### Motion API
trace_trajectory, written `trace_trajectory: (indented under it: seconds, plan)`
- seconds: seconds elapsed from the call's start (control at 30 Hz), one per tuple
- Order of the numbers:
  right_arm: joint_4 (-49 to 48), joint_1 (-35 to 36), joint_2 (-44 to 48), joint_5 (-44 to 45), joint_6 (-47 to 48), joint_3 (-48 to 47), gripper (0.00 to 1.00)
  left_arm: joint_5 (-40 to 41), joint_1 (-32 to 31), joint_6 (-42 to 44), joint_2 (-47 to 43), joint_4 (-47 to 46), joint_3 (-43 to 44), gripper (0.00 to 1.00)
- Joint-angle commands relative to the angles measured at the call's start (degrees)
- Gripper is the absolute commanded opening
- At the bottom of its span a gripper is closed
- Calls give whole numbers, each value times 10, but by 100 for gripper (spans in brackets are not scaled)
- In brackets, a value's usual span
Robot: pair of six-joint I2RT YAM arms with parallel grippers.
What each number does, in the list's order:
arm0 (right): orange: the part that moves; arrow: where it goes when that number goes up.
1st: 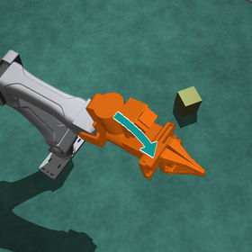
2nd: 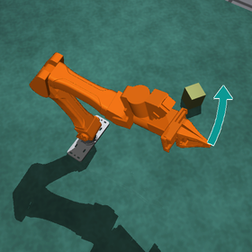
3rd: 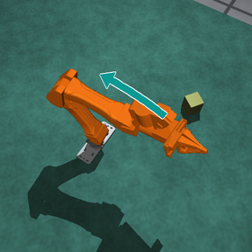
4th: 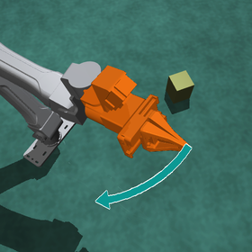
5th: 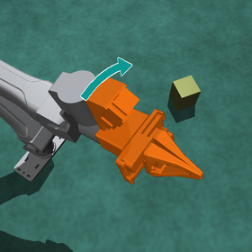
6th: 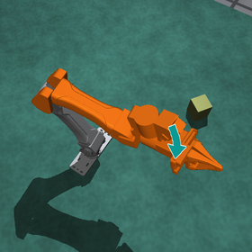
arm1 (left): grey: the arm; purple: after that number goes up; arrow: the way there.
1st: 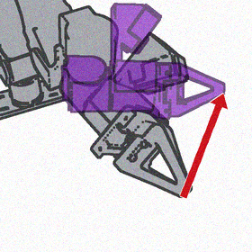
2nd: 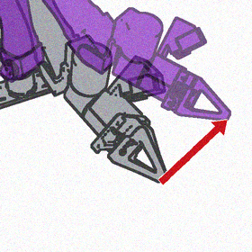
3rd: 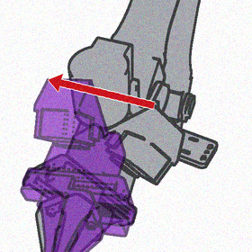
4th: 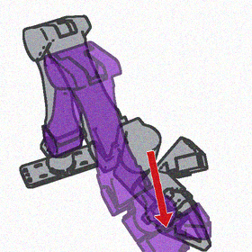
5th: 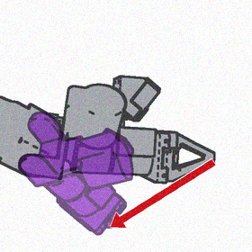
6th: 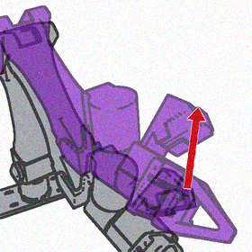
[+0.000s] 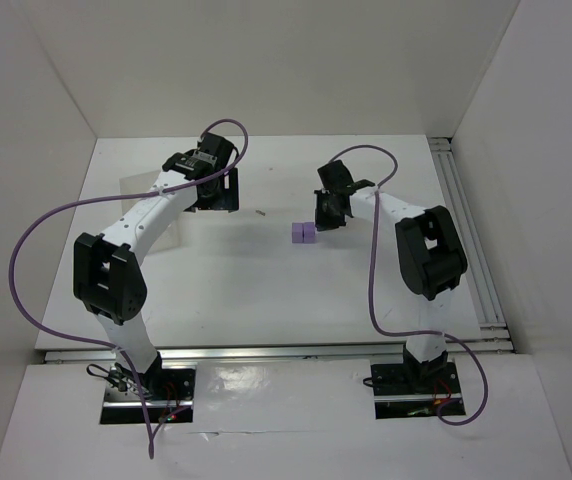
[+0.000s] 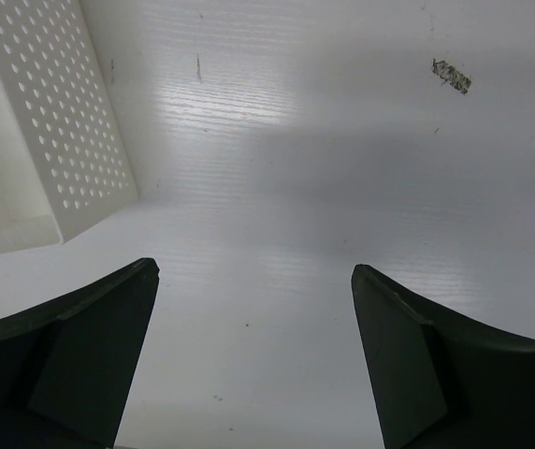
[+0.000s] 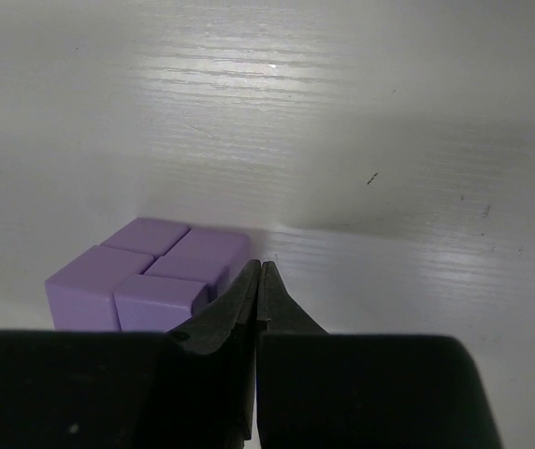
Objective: Build the wood block tower
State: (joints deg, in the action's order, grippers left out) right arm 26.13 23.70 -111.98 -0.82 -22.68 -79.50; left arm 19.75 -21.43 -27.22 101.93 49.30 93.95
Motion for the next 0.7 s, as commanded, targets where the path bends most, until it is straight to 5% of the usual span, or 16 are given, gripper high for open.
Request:
trace_trajectory:
  seconds: [0.0,0.27,0.37,0.43,0.57,0.67]
  plan:
    - [-5,6,10,36,-11,-17,0,11,1,-1,-5,-5,-3,97]
    - [13,6,62,100,-23,-17,2,6,1,-1,-5,-5,-3,97]
    - [13,6,89,100,-33,-17,12,6,1,-1,-5,-5,-3,97]
    - [13,11,99,89,-33,-23,28,6,1,-1,-5,-5,-3,97]
    - [21,35,102,72,-17,-56,85,6,1,-1,-5,-5,3,97]
    - [50,65,64,72,-2,-89,100,0,1,-1,0,-5,3,97]
